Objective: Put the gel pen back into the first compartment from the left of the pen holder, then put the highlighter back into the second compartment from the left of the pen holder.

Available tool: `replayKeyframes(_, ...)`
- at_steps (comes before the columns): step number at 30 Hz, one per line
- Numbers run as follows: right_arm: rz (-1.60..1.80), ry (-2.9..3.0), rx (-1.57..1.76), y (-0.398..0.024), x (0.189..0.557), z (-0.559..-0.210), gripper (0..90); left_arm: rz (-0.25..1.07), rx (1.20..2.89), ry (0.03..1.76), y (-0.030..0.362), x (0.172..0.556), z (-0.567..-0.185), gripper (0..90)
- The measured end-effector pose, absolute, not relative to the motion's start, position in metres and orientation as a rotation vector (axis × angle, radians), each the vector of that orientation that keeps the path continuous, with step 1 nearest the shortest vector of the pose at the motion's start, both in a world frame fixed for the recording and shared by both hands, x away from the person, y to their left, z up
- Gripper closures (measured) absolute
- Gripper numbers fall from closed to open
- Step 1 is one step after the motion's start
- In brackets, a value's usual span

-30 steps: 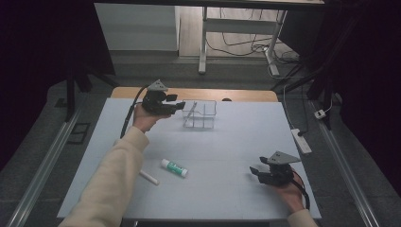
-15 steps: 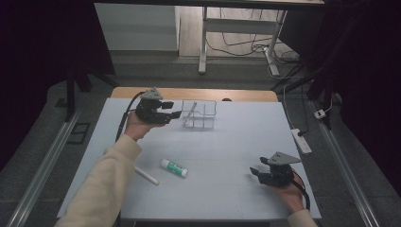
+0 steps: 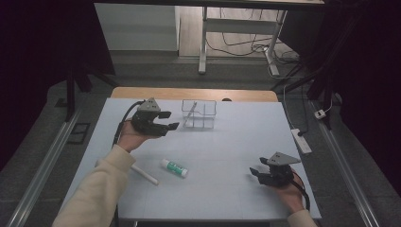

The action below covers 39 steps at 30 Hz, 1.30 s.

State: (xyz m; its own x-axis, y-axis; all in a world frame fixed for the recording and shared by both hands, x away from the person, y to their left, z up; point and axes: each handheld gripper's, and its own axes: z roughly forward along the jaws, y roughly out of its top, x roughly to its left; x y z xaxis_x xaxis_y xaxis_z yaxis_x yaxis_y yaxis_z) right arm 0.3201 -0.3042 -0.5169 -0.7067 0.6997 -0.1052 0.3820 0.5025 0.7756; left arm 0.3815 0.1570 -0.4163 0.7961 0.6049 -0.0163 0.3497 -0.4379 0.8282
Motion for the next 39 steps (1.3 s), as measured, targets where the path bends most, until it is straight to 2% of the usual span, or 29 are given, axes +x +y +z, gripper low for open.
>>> replayKeyframes(28,1.039,2.346,0.897,-0.305,0.322,-0.518,38.9,0.342,2.17,0.781,0.205,0.354,-0.452,42.1)
replayKeyframes(39,1.039,2.348,0.899,-0.305,0.322,-0.518,38.8,0.289,2.225,0.759,0.222,0.343,-0.458,42.1)
